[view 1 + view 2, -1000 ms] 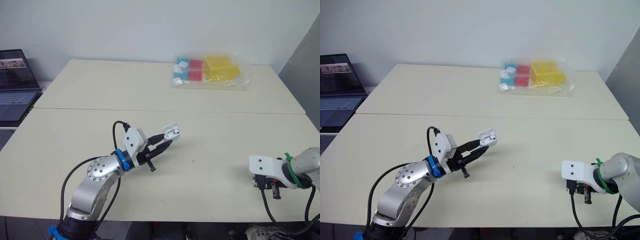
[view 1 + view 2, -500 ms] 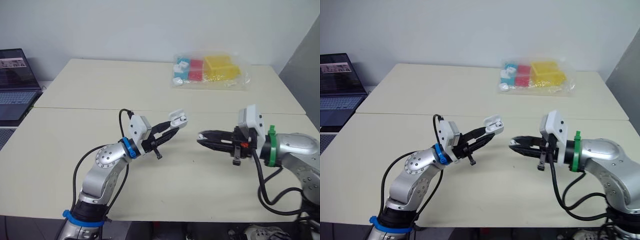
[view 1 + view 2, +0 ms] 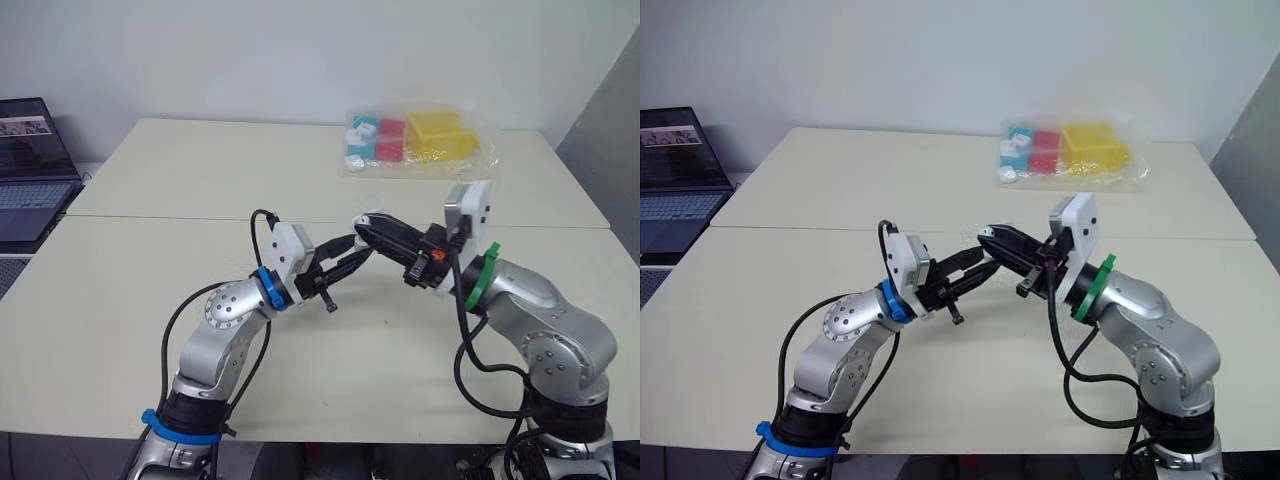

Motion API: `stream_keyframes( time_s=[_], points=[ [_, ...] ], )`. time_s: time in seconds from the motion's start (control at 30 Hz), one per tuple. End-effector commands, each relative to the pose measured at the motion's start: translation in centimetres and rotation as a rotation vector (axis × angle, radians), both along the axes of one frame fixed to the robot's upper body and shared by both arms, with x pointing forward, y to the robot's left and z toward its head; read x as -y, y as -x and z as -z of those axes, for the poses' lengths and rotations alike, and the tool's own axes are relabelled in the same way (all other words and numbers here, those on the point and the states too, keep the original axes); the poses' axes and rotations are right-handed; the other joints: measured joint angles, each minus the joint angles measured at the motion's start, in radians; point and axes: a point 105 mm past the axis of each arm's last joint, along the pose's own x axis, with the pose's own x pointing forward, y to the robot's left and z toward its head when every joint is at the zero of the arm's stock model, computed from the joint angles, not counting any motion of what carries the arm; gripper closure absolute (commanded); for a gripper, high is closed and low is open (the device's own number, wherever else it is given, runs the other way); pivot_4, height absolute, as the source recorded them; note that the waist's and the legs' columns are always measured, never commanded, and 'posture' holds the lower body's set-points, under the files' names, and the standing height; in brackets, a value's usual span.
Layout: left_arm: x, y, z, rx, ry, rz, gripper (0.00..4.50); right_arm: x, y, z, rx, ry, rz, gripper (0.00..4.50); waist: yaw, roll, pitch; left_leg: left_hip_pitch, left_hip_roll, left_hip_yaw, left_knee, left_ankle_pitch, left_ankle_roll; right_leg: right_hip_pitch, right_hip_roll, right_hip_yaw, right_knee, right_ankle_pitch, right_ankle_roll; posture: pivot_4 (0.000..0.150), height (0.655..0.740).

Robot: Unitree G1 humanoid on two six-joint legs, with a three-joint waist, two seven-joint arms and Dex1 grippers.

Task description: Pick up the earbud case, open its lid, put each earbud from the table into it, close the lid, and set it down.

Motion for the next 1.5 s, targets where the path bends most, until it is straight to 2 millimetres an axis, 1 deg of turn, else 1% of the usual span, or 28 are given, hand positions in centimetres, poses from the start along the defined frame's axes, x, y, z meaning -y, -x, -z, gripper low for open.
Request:
stream_keyframes(
  time_s=[0.03,0.3,0.53,0.83,1.27,1.33,1.4,1.43,1.5],
  points=[
    [0.1,-0.1,-1.4,0.038,0.037,0.001,3.72,-0.3,-0.2,-1.0,0.066,-0.028,0.023,4.09,0.000,0.000,0.000,0.000,0.000,0.000,0.000,0.000,0.000,0.000,0.000,0.000,0.000,0.000,0.000,0.150,0.7400],
    [-0.2,-0.5,-1.6,0.038,0.050,-0.021,3.72,0.1,-0.4,0.0,0.051,-0.019,0.034,4.09,0.000,0.000,0.000,0.000,0.000,0.000,0.000,0.000,0.000,0.000,0.000,0.000,0.000,0.000,0.000,0.150,0.7400],
    [-0.2,-0.4,-1.5,0.038,0.043,-0.018,3.72,0.4,-0.7,-0.2,0.047,-0.052,0.056,4.09,0.000,0.000,0.000,0.000,0.000,0.000,0.000,0.000,0.000,0.000,0.000,0.000,0.000,0.000,0.000,0.150,0.7400],
    [-0.2,-0.3,-1.6,0.045,0.044,-0.017,3.72,0.4,-1.1,0.5,0.041,-0.036,0.076,4.09,0.000,0.000,0.000,0.000,0.000,0.000,-0.001,0.000,0.000,0.000,0.000,0.000,0.000,0.000,0.000,0.150,0.7400],
    [0.0,-0.2,-1.6,0.052,0.043,-0.011,3.72,-0.1,-0.8,1.2,0.020,-0.027,0.052,4.09,0.000,0.000,0.000,0.000,0.000,0.000,-0.001,0.000,0.000,0.000,0.000,0.000,-0.001,0.000,0.000,0.150,0.7400],
    [0.0,-0.2,-1.6,0.052,0.044,-0.011,3.72,0.0,-0.9,1.9,-0.006,-0.003,0.068,4.09,0.000,0.000,0.000,0.000,0.000,0.000,-0.001,0.000,0.000,0.000,0.000,0.000,-0.001,0.000,0.000,0.150,0.7400],
    [0.0,-0.2,-1.6,0.053,0.044,-0.011,3.72,0.2,-1.1,2.3,-0.024,0.008,0.084,3.38,0.000,0.000,0.000,0.000,0.000,0.000,-0.001,0.000,0.000,0.000,0.000,0.000,-0.001,0.000,0.000,0.150,0.7400],
    [0.0,-0.2,-1.6,0.053,0.044,-0.011,3.72,0.3,-1.2,2.2,-0.019,0.011,0.094,3.20,0.000,0.000,0.000,0.000,0.000,0.000,-0.001,0.000,0.000,0.000,0.000,0.000,-0.001,0.000,0.000,0.150,0.7400],
    [0.0,-0.2,-1.6,0.054,0.041,-0.011,3.72,0.5,-1.3,1.8,0.007,0.016,0.107,2.52,0.000,0.000,0.000,0.000,0.000,0.000,-0.001,0.000,0.000,0.000,0.000,0.000,-0.002,0.000,0.000,0.150,0.7400]
  ],
)
